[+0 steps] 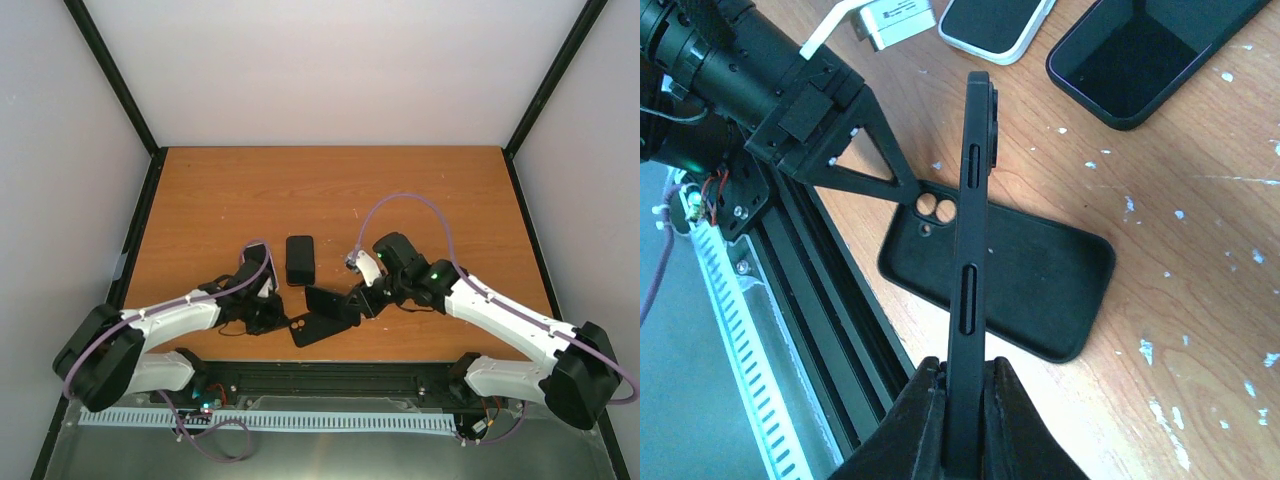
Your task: Put the phone into the phone case
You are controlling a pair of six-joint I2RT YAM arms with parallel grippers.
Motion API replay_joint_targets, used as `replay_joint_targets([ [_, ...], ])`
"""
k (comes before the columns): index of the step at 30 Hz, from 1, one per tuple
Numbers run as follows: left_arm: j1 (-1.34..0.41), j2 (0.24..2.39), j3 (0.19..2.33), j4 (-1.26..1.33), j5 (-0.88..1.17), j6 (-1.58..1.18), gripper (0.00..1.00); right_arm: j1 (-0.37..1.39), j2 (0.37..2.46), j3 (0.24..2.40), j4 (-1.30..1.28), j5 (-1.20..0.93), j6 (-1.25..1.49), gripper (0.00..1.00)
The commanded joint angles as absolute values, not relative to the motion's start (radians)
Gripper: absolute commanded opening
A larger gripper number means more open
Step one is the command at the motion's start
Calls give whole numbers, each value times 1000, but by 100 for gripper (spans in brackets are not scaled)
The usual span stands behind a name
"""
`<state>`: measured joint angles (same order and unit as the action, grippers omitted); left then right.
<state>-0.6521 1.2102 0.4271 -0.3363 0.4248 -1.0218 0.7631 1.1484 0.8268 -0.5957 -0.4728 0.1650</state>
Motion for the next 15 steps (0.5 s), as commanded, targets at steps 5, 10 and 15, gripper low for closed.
replay_joint_targets([
  [5,-661,1322,596,-336,350,-708,0,755,1168,746,-511,-545,240,3],
  [10,-660,1326,666,-383,252,-566,0,755,1193,686,-414,-622,289,3],
  [15,-565,1299,702,-448,276,-690,9,745,1359,781,-467,-656,226,3],
])
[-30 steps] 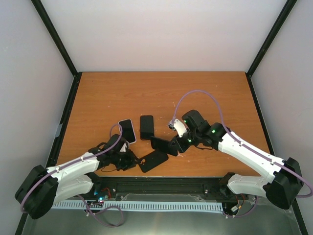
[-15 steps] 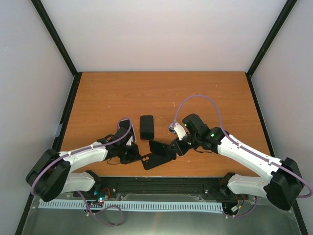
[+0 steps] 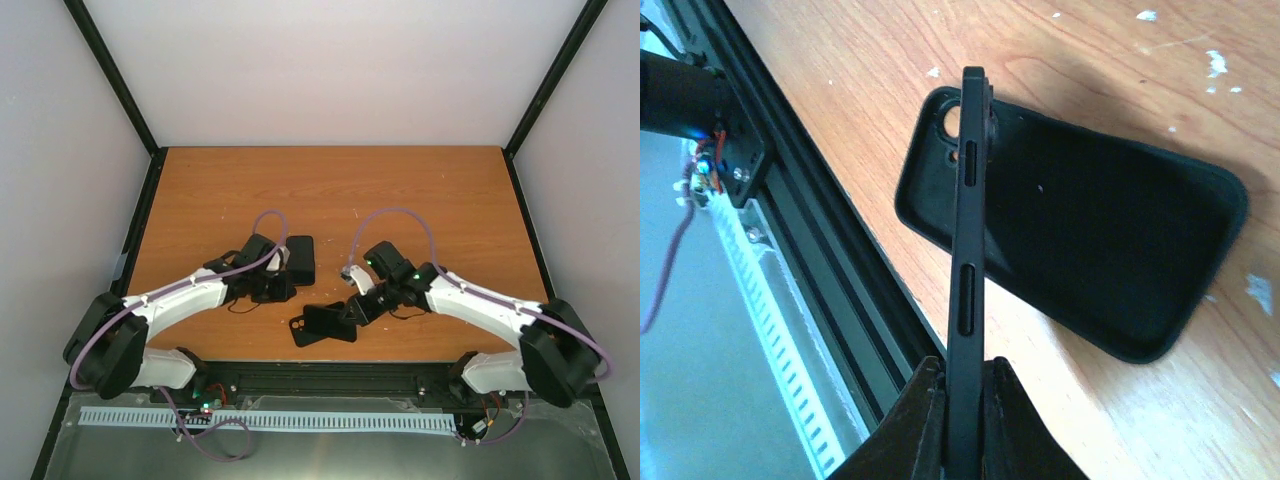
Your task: Put the phone into the phone case
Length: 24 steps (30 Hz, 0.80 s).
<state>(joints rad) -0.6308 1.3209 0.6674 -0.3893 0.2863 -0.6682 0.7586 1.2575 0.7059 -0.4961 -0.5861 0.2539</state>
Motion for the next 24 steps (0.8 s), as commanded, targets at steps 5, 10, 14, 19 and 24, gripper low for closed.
replay_joint_targets([
  [5,-528,1199,625,-420,377,-799,28,741,1521,850,-503,-723,197,3],
  [10,-528,1118,527,-400,454,-877,37,741,1605,861,-450,-738,245,3],
  [14,-529,1058,477,-382,477,-912,37,741,1604,847,-353,-681,341,3],
  [19,-529,1059,468,-364,472,-920,38,741,1539,768,-134,-576,465,3],
  [24,-529,1073,457,-339,454,-923,37,741,1465,675,47,-515,580,3],
])
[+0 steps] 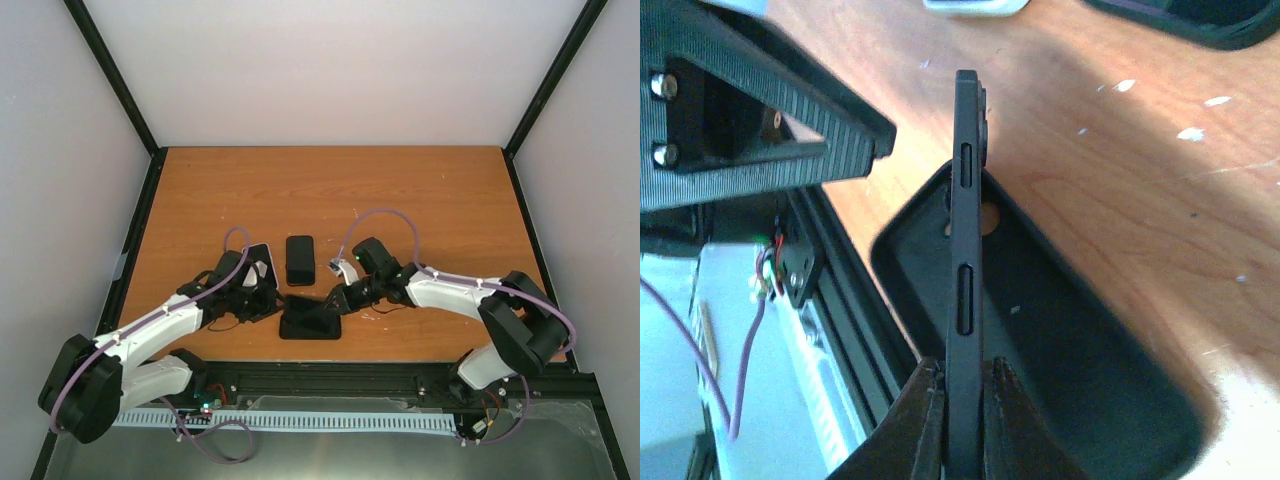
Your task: Put the phone into the phone case
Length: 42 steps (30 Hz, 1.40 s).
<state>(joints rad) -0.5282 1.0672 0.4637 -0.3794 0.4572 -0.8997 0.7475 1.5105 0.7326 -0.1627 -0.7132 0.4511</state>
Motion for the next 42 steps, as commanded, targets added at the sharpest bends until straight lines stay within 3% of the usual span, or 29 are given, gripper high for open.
replay_joint_targets([
  [1,-529,1078,449,-332,446,-923,37,741,1446,660,67,-489,611,3],
  [6,-529,1112,398,-238,466,-932,36,743,1387,590,167,-462,693,3],
  [14,-529,1113,400,-276,423,-931,37,744,1302,674,-21,-537,600,3],
  [21,-509,1025,411,-310,354,-970,49,796,1257,590,80,-520,838,3],
  [33,-402,932,296,-178,526,-1020,68,896,1242,435,321,-308,1046,4],
  [42,-402,934,223,-70,583,-1042,72,949,1353,425,505,-307,1070,4],
])
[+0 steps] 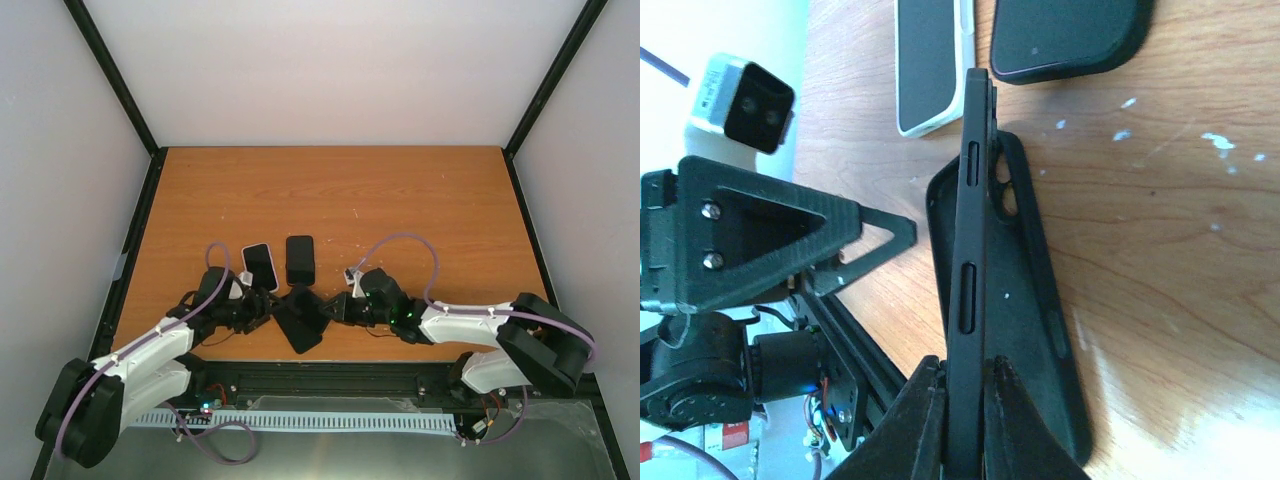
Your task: Put the phone into the phone case
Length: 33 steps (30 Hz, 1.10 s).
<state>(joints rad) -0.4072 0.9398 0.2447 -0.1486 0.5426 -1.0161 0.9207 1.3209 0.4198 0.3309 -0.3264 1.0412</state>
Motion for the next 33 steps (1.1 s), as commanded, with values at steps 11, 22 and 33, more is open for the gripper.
replay_joint_targets([
  [11,-403,972,168,65,622,-1078,71,1033,1492,413,593,-219,1138,7],
  [22,-403,960,184,40,584,-1043,71,1068,1571,486,451,-239,1137,15],
  [33,-403,983,190,42,575,-1031,72,1078,1570,578,224,-244,1061,23],
])
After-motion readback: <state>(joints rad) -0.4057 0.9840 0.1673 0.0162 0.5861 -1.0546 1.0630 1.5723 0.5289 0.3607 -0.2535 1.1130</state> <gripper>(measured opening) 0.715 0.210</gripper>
